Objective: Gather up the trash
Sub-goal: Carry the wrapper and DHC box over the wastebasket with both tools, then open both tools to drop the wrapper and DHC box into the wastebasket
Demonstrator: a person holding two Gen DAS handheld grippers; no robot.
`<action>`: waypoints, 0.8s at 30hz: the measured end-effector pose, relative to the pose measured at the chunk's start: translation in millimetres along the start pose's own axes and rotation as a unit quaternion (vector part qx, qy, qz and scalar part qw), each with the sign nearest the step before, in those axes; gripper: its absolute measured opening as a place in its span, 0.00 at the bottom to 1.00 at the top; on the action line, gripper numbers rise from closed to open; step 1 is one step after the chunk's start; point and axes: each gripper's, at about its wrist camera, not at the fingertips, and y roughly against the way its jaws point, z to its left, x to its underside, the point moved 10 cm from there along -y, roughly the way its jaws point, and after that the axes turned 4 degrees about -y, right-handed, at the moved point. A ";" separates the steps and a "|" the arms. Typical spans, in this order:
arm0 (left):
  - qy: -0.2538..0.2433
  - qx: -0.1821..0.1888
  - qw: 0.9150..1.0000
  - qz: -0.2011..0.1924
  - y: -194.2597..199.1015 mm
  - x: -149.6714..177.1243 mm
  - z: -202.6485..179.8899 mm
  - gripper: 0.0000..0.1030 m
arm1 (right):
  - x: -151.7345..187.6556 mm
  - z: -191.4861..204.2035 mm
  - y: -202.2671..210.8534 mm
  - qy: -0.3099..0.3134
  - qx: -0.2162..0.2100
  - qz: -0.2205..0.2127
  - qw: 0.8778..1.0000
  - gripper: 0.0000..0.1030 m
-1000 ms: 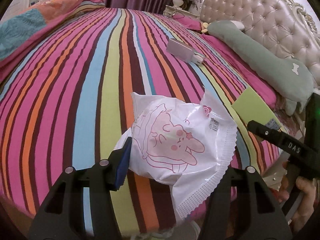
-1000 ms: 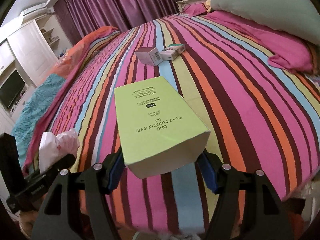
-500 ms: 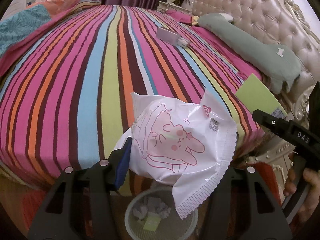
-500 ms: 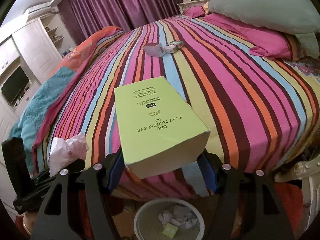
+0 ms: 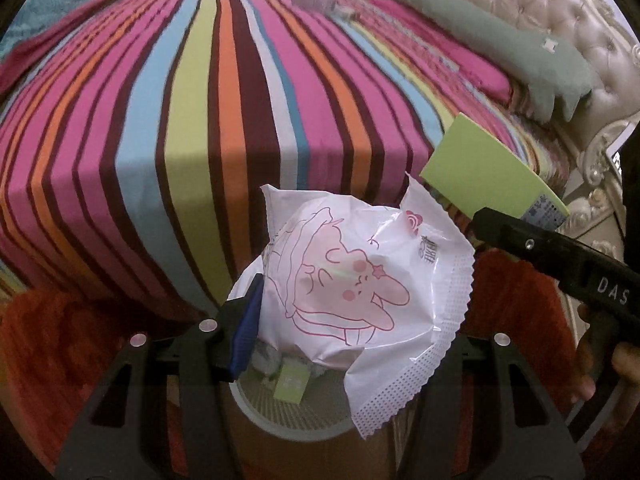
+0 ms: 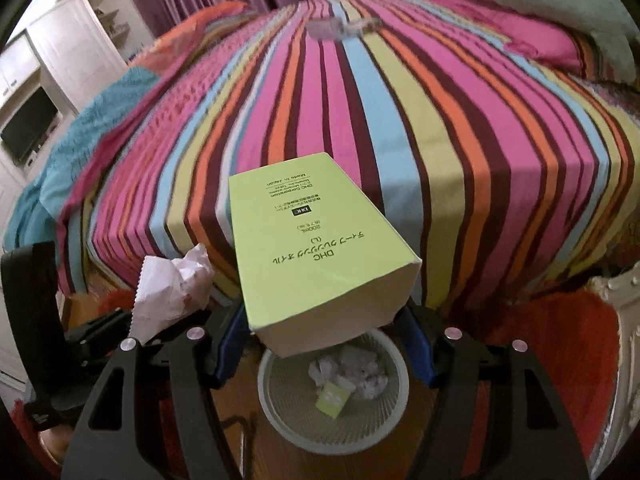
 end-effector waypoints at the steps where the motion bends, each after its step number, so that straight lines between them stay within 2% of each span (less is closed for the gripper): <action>1: 0.000 -0.001 1.000 0.009 -3.6 3.6 -0.5 0.52 | 5.1 -1.8 -2.7 0.000 0.003 0.007 1.000 0.62; 11: 0.032 0.018 0.993 0.108 -43.0 43.2 0.5 0.52 | 51.8 -31.6 -46.1 -0.061 0.017 0.117 0.991 0.62; 17: 0.046 0.019 0.986 0.160 -63.6 61.5 2.2 0.52 | 82.3 -39.0 -72.4 -0.088 0.010 0.197 0.976 0.62; 24: 0.063 0.012 0.974 0.218 -83.6 83.3 10.9 0.52 | 108.5 -47.0 -91.5 -0.122 0.007 0.260 0.958 0.62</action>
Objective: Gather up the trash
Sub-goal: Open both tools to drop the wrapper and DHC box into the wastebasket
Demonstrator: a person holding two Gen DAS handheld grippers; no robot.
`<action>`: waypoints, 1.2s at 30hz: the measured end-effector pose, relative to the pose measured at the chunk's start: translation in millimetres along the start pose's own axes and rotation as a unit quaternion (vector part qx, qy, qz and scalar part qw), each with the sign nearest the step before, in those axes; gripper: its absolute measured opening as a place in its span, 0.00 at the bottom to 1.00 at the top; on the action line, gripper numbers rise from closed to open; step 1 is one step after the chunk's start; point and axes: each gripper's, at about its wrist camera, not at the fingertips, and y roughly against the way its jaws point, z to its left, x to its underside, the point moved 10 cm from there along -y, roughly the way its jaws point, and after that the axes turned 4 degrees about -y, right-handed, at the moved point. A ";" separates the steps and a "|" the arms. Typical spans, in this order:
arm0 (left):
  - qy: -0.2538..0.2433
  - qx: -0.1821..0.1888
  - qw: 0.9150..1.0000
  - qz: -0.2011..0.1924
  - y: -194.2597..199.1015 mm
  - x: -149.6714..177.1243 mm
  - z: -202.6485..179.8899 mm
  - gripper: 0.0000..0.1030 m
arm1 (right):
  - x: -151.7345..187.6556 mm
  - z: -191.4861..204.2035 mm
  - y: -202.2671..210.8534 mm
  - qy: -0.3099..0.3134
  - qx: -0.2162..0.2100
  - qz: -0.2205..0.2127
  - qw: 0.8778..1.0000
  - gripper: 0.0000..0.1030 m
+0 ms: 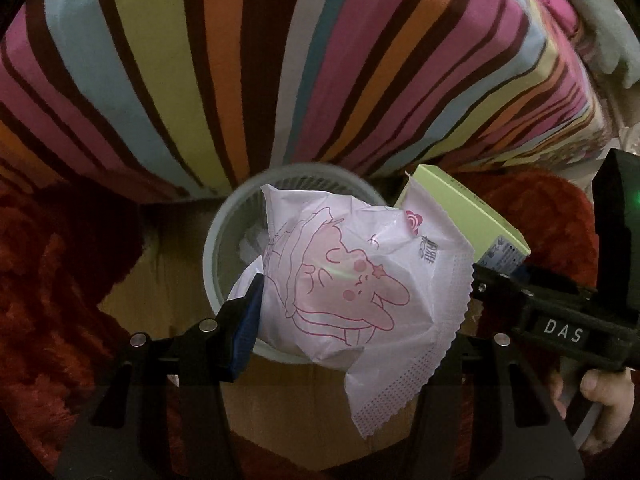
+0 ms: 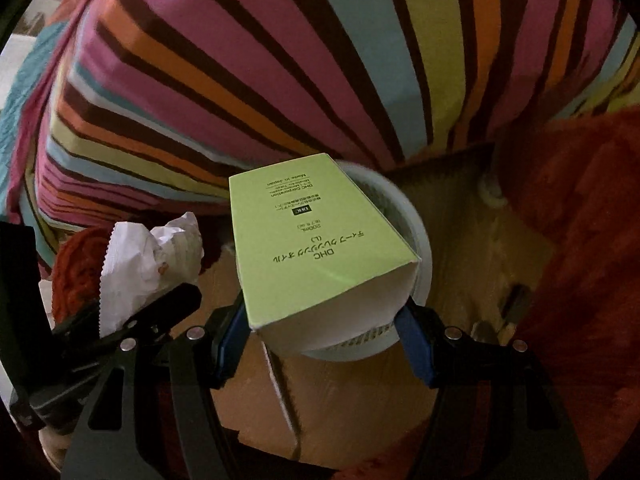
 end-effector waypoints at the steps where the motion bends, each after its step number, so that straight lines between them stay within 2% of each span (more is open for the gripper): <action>1: 0.001 -0.001 1.000 0.007 -3.2 1.4 1.1 0.52 | 0.9 -1.9 -3.5 -0.005 0.000 0.008 1.000 0.62; 11: 0.009 -0.023 0.996 0.087 -34.8 17.4 13.4 0.52 | 12.6 -9.2 -39.5 -0.024 0.027 0.075 0.997 0.62; 22: 0.023 -0.043 0.989 0.137 -56.7 23.8 19.4 0.54 | 20.8 -19.1 -70.7 -0.057 0.036 0.127 0.990 0.61; 24: 0.027 -0.045 0.988 0.147 -60.9 25.5 20.2 0.58 | 21.1 -17.2 -73.5 -0.054 0.037 0.130 0.989 0.61; 26: 0.033 -0.044 0.986 0.156 -65.2 26.9 21.3 0.71 | 21.4 -15.5 -74.5 -0.053 0.033 0.131 0.989 0.61; 29: 0.041 -0.050 0.985 0.158 -67.7 27.0 25.5 0.80 | 18.9 -17.5 -73.6 -0.057 0.038 0.127 0.990 0.62; 35: 0.045 -0.046 0.986 0.154 -67.3 24.7 23.2 0.82 | 17.6 -21.8 -74.1 -0.073 0.041 0.126 0.988 0.64; 36: 0.045 -0.046 0.986 0.153 -67.2 24.2 23.3 0.82 | 17.4 -22.1 -74.0 -0.074 0.042 0.126 0.988 0.71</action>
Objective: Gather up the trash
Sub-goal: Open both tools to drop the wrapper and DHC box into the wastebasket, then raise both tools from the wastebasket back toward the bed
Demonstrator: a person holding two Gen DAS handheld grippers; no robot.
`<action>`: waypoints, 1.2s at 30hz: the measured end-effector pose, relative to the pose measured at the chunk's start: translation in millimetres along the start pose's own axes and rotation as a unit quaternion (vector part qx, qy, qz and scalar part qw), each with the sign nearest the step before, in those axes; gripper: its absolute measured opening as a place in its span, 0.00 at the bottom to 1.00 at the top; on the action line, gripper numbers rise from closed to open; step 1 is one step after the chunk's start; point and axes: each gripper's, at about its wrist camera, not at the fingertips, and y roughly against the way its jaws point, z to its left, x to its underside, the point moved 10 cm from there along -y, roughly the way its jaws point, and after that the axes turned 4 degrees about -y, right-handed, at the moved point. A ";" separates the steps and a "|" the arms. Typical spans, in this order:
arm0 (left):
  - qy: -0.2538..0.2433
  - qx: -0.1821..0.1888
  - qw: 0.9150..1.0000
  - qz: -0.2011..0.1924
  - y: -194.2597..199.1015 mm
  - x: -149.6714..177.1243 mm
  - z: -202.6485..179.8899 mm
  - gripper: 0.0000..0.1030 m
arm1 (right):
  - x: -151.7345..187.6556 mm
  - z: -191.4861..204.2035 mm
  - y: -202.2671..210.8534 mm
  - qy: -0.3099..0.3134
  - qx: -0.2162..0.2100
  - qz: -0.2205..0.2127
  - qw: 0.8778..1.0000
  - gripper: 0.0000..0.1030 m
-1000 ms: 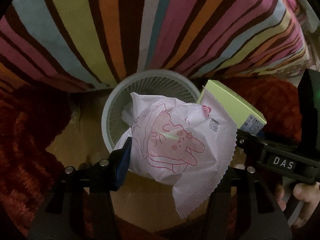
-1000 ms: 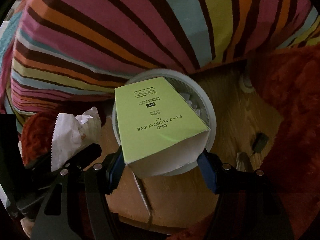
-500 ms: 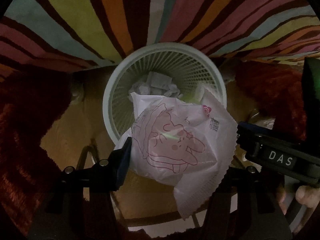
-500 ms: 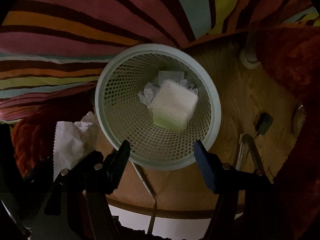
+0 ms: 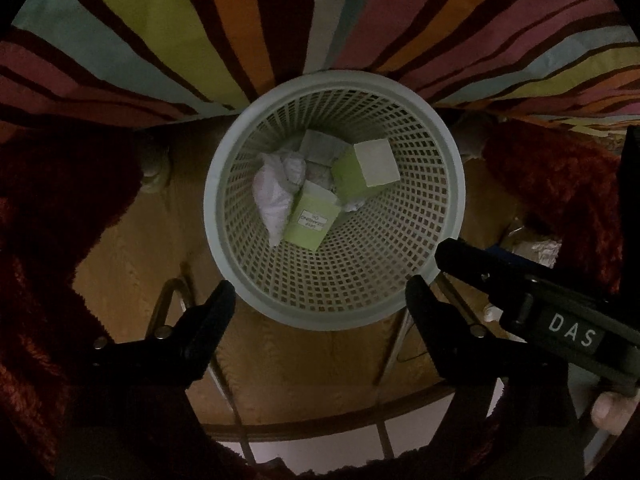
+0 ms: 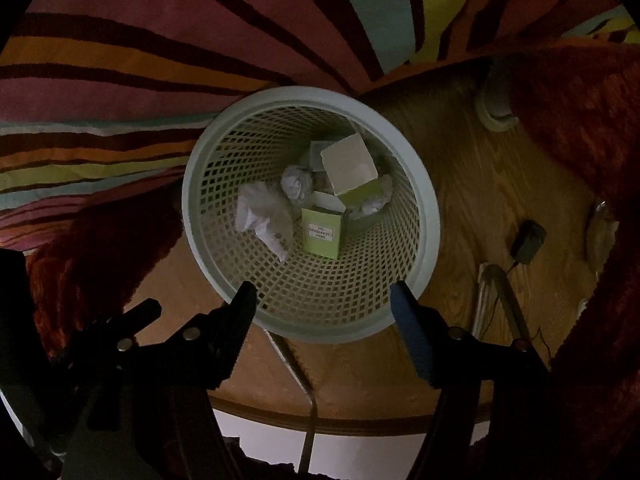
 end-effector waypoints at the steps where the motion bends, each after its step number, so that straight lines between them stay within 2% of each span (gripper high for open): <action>1: 0.000 0.002 1.000 -0.001 0.6 -0.1 -0.3 0.82 | -0.7 -0.4 0.3 0.000 0.002 -0.001 1.000 0.87; 2: 0.001 0.003 1.000 -0.002 0.7 -0.3 -0.4 0.82 | -1.6 -0.3 1.6 -0.001 0.001 -0.005 1.000 0.90; 14: 0.006 0.013 0.999 -0.037 18.9 -2.9 -0.6 0.82 | -0.2 -0.4 11.8 -0.002 -0.007 -0.028 1.000 0.90; 19: 0.007 0.031 0.996 -0.089 46.5 -2.5 -2.0 0.82 | -0.9 6.9 40.1 0.013 -0.021 -0.079 0.997 0.90; 22: 0.000 0.031 0.989 -0.147 78.1 -4.8 -1.3 0.82 | -3.6 13.4 71.8 0.036 -0.025 -0.136 0.990 0.90; 26: 0.000 0.037 0.974 -0.222 125.1 -8.6 2.2 0.82 | -14.4 22.0 129.8 0.073 -0.018 -0.245 0.967 0.90; 28: 0.006 0.045 0.967 -0.252 147.7 -12.7 3.9 0.82 | -20.1 27.4 162.0 0.085 -0.016 -0.305 0.949 0.90; 29: 0.011 0.047 0.962 -0.268 160.4 -15.6 5.6 0.82 | -23.9 31.7 182.4 0.094 -0.012 -0.340 0.936 0.90; 34: 0.035 0.059 0.950 -0.305 200.6 -30.3 8.0 0.82 | -39.0 45.0 242.0 0.122 -0.007 -0.429 0.895 0.90; 36: 0.046 0.076 0.945 -0.314 215.2 -40.1 7.6 0.82 | -47.5 48.2 257.5 0.131 -0.005 -0.449 0.884 0.90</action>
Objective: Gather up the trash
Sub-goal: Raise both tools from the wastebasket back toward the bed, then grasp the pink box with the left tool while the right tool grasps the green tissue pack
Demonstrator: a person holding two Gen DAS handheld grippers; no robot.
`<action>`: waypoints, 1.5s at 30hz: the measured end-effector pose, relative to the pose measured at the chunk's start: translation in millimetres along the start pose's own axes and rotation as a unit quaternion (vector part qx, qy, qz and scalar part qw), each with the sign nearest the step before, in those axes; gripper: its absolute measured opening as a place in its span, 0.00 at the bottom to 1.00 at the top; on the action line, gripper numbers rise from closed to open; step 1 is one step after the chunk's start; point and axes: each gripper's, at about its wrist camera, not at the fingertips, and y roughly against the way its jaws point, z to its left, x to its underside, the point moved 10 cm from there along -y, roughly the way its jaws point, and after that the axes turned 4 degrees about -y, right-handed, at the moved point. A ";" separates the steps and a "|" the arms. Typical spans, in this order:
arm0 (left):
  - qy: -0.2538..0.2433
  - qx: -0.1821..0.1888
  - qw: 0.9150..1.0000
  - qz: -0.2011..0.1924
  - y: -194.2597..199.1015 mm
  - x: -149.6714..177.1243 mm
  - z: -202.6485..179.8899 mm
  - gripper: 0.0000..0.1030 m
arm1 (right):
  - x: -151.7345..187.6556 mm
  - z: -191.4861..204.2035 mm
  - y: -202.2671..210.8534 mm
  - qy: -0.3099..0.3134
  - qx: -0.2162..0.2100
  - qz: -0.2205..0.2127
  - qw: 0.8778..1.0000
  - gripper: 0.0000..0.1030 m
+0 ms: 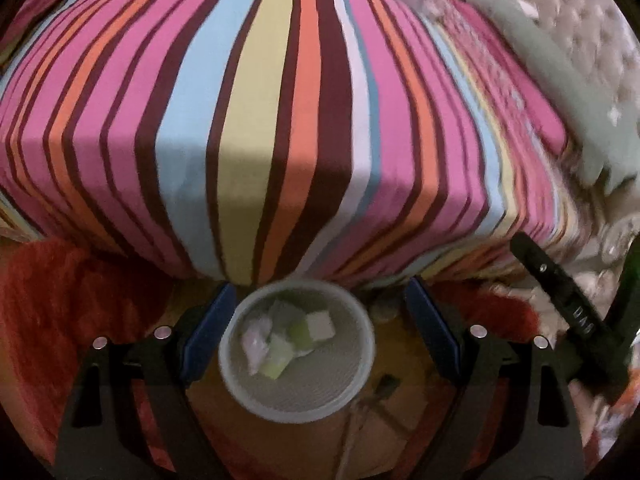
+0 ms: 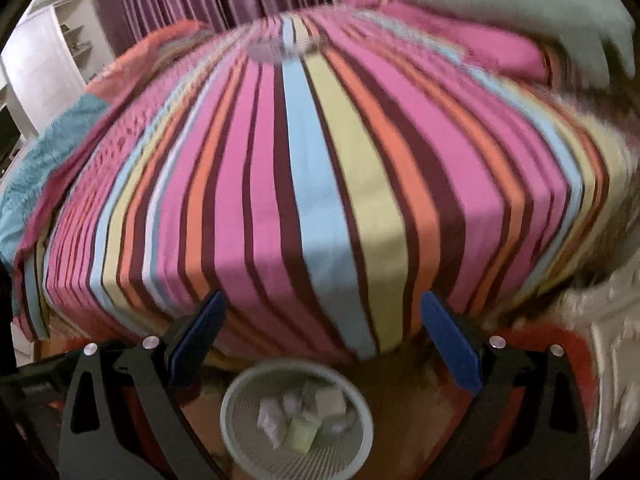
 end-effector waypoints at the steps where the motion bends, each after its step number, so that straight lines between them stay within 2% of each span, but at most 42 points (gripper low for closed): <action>1: 0.005 0.003 1.000 -0.003 1.6 -6.9 -2.1 0.82 | -6.8 -0.6 1.0 0.005 0.002 -0.008 1.000 0.90; 11: 0.015 -0.020 0.999 -0.040 4.0 -93.4 -31.0 0.82 | -74.9 -2.4 -16.5 0.021 -0.012 -0.043 0.999 0.90; 19: 0.016 -0.015 0.999 -0.047 -7.5 -143.7 -56.0 0.82 | -113.4 -5.5 -33.4 0.035 -0.009 -0.055 0.998 0.90; 26: 0.012 -0.004 0.999 -0.053 -21.8 -193.6 -84.5 0.82 | -144.1 -16.2 -53.2 0.048 0.009 -0.062 0.997 0.90; 31: 0.003 -0.016 0.998 -0.064 -26.8 -230.6 -100.0 0.82 | -160.3 -18.7 -64.4 0.057 0.013 -0.066 0.996 0.90; 40: 0.044 -0.003 0.996 -0.075 -34.9 -288.5 -111.2 0.82 | -193.7 -10.1 -91.3 0.087 0.014 -0.071 0.994 0.90; 45: 0.045 -0.016 0.996 -0.071 -48.9 -311.8 -116.8 0.82 | -209.2 -8.6 -108.0 0.091 0.011 -0.065 0.994 0.90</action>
